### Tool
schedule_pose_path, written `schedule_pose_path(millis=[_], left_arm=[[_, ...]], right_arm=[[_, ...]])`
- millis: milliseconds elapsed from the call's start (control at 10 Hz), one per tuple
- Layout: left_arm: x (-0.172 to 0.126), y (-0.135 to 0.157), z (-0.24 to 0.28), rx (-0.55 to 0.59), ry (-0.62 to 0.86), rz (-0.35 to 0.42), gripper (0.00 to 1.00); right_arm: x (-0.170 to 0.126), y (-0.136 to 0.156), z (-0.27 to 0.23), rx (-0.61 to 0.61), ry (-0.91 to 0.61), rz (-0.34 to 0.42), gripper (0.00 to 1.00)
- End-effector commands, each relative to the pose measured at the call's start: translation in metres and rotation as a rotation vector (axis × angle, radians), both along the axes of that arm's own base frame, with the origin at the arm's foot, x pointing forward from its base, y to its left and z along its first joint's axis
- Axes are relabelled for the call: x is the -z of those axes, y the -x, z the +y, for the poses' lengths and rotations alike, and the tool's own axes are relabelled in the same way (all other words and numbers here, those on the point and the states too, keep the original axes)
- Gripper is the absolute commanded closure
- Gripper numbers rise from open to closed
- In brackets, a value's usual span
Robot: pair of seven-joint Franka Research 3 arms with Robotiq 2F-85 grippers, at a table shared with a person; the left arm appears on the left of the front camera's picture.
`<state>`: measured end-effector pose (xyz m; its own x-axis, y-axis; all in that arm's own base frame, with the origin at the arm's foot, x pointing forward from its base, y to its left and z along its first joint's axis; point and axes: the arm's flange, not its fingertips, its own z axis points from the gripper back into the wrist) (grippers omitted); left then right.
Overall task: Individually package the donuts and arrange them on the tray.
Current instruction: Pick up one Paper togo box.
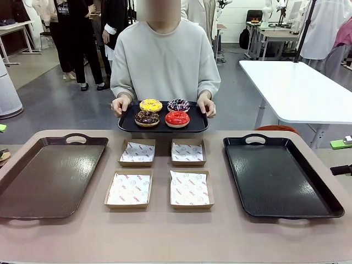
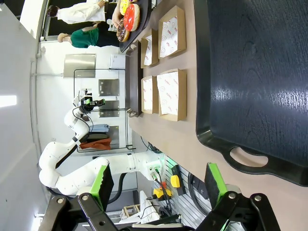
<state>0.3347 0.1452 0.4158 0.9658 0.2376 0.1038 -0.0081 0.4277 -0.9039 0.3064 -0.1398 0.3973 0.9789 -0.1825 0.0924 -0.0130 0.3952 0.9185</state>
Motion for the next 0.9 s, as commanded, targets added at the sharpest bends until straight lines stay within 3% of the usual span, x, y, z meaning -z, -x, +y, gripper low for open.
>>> schedule_pose_path(millis=[0,800], left_arm=[[-0.0011,-0.001,-0.0005,0.003,0.003,0.0,0.0],[-0.0011,-0.001,-0.0005,0.003,0.003,0.0,0.0]], right_arm=[[-0.0009,-0.0018,0.0024,-0.001,-0.007,-0.004,0.0],[-0.0009,-0.0018,0.0024,-0.001,-0.007,-0.004,0.0]])
